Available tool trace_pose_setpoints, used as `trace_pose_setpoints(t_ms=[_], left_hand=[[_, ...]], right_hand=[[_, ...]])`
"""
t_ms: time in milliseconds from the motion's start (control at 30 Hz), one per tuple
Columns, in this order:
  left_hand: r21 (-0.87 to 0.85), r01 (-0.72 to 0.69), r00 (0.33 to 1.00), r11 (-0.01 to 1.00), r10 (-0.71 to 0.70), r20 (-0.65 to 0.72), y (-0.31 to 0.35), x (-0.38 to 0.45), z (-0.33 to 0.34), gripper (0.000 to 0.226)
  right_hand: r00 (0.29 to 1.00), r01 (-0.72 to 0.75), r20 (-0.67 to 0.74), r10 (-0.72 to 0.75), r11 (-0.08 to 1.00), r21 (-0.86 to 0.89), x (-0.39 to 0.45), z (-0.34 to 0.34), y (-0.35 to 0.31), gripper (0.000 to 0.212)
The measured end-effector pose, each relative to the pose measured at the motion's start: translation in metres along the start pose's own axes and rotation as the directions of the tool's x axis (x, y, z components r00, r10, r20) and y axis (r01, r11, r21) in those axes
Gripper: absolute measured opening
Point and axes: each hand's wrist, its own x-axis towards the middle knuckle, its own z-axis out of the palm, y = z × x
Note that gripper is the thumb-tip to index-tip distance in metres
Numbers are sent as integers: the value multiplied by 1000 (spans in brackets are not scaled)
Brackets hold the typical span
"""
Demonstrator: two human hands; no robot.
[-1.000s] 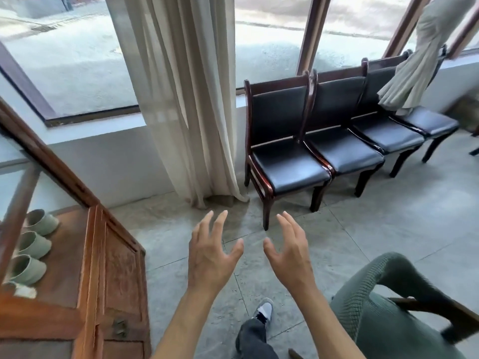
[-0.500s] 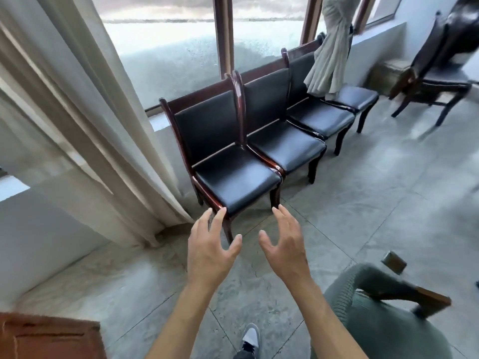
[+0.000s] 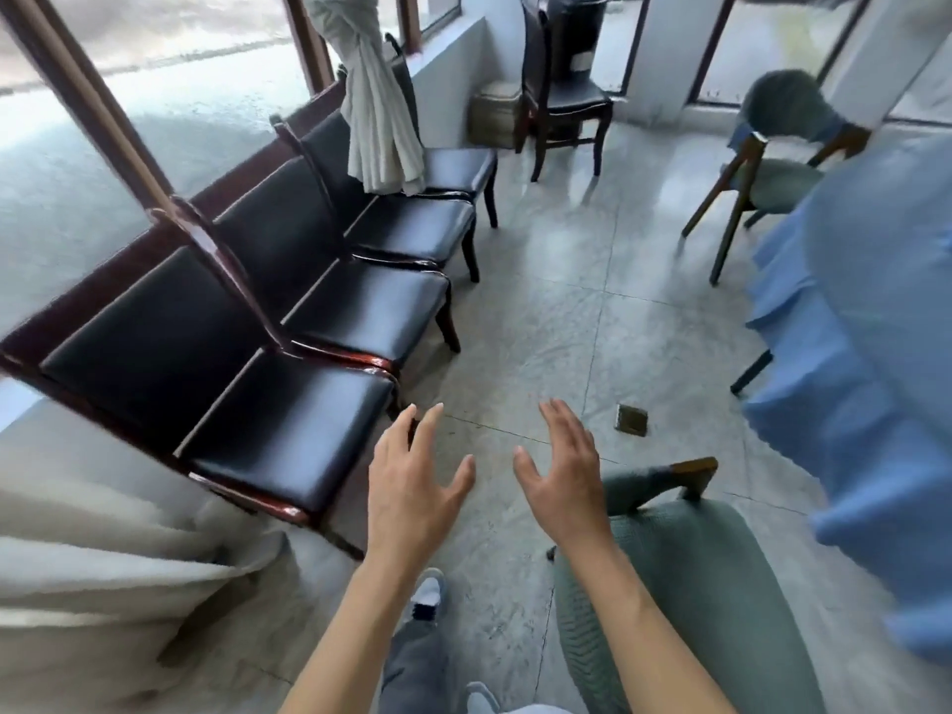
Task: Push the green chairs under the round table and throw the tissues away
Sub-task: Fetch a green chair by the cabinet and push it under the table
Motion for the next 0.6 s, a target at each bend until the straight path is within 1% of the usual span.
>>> trace_pose_setpoints(t_ms=[133, 233, 300, 400, 500, 600], left_hand=[[-48, -147, 981, 988, 152, 120, 29, 36, 35, 70], [-95, -251, 936, 963, 266, 232, 55, 57, 60, 68], [-129, -317, 889, 940, 342, 306, 75, 72, 76, 68], [-192, -411, 797, 891, 453, 398, 101, 86, 101, 66], [-280, -499, 678, 820, 571, 462, 125, 94, 125, 65], [-347, -561, 567, 752, 654, 500, 147, 91, 147, 65]], right_hand=[[981, -153, -126, 150, 988, -17, 9, -26, 26, 61], [931, -272, -243, 271, 962, 30, 13, -47, 41, 60], [875, -353, -334, 350, 934, 53, 14, -60, 52, 62], [775, -446, -460, 432, 891, 85, 8, -78, 67, 59], [648, -556, -556, 520, 822, 121, -7, -93, 76, 56], [528, -642, -625, 576, 751, 150, -27, -99, 79, 58]])
